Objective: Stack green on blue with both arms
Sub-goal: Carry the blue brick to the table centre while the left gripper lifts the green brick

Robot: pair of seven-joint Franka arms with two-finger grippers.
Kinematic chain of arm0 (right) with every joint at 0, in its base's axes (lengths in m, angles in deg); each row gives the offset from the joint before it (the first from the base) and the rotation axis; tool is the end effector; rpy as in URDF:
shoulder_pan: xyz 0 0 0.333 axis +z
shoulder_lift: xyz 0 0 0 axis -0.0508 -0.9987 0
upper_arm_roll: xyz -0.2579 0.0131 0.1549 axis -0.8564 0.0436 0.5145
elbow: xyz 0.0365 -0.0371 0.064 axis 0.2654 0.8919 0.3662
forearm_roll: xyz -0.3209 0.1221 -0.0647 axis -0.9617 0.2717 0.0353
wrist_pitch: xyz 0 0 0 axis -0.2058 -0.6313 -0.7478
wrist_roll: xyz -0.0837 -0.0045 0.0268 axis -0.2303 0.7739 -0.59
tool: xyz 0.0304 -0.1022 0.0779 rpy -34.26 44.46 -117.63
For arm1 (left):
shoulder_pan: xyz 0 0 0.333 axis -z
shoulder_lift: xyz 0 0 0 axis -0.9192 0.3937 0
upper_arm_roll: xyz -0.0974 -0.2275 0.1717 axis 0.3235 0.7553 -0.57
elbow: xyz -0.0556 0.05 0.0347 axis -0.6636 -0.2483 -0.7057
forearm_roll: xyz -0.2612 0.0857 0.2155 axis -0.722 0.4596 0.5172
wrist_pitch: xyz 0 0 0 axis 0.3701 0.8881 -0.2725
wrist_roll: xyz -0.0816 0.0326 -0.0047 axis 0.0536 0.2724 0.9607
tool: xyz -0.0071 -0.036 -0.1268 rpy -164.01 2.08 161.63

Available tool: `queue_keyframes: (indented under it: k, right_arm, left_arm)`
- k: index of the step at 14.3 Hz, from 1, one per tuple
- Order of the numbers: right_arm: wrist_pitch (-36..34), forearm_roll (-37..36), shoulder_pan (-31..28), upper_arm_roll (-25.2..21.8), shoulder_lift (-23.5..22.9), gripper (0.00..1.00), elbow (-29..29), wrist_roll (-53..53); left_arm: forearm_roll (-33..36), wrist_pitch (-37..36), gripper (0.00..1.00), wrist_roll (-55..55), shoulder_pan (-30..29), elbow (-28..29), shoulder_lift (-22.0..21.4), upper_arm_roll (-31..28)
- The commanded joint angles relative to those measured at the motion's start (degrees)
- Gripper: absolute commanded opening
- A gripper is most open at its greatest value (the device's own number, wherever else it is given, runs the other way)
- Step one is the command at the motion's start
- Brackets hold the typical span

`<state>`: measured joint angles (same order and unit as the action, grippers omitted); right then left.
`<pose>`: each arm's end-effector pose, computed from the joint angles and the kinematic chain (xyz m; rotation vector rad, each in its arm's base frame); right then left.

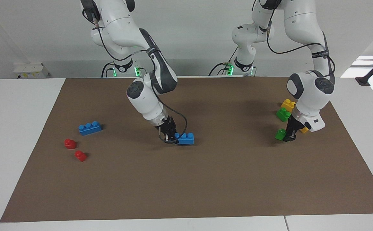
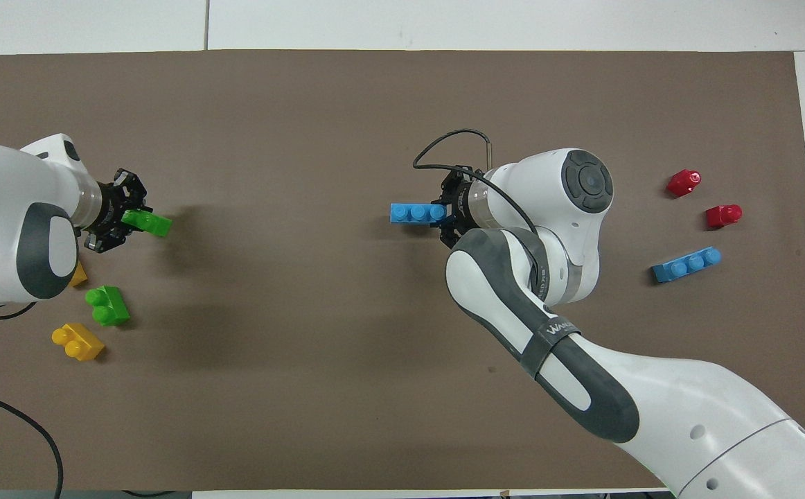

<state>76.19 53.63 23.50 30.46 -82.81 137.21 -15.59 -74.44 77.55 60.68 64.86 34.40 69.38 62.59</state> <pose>0.5633 0.2734 0.3145 -1.9220 1.9989 0.3078 0.5678 -0.0136 0.3348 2.6325 1.6163 0.0703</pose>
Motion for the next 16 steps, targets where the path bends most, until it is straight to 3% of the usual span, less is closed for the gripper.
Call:
queue_keyframes:
  k: [1, 9, 16]
  right_arm:
    - [2.65, 1.97, 0.95, -0.26, -0.39, 0.00, 1.32, -0.61]
    - [6.87, 2.23, 2.70, -0.26, -2.24, 0.00, 2.20, -0.61]
    - [8.37, 3.55, 2.97, -0.26, -2.77, 0.00, 2.99, -0.44]
  left_arm:
    - [-0.37, -5.73, 0.00, 11.08, 6.85, -3.03, -1.12, -0.68]
    - [0.25, -8.65, 0.00, 43.61, 28.21, -3.64, -3.59, -0.68]
    - [1.04, -7.07, 0.00, 57.34, 33.94, -5.57, -3.15, -0.50]
